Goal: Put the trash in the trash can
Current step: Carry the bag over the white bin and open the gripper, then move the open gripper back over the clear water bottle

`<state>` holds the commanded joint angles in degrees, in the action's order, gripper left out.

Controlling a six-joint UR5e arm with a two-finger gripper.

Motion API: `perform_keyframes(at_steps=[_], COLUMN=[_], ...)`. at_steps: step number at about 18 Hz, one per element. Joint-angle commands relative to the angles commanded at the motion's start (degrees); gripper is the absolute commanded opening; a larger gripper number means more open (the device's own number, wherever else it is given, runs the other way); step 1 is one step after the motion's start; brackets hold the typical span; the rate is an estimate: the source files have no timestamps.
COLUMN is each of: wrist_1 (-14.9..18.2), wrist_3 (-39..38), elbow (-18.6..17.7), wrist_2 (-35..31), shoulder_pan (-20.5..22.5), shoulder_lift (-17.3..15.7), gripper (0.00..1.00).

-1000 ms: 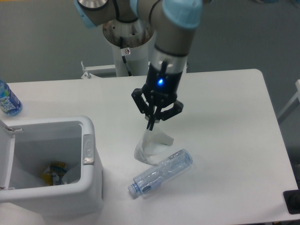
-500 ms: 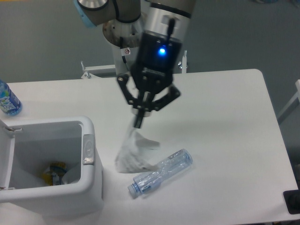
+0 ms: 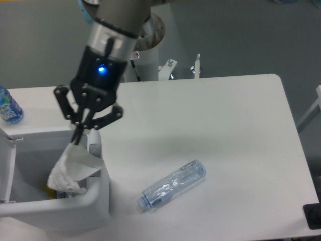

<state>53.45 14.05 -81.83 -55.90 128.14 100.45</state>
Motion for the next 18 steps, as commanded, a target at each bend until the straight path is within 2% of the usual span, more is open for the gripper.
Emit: perform_keyframes(at_steps=[2, 7, 13, 16, 18], wrist_1=[-1.3, -1.3, -1.8, -1.8, -1.3], wrist_3=[-0.2, -0.3, -0.1, 5.7, 13.6], elbow=[0.1, 0.6, 1.3, 0.7, -0.7], wrist_2=[-0.2, -0.2, -0.6, -4.6, -5.5], shoulder_pan=[0.1, 1.0, 6.1, 9.4, 10.9], shoulder_lift=[0.0, -0.3, 0.2, 0.3, 0.7], gripper=[1.00, 1.00, 1.00, 1.00, 1.00])
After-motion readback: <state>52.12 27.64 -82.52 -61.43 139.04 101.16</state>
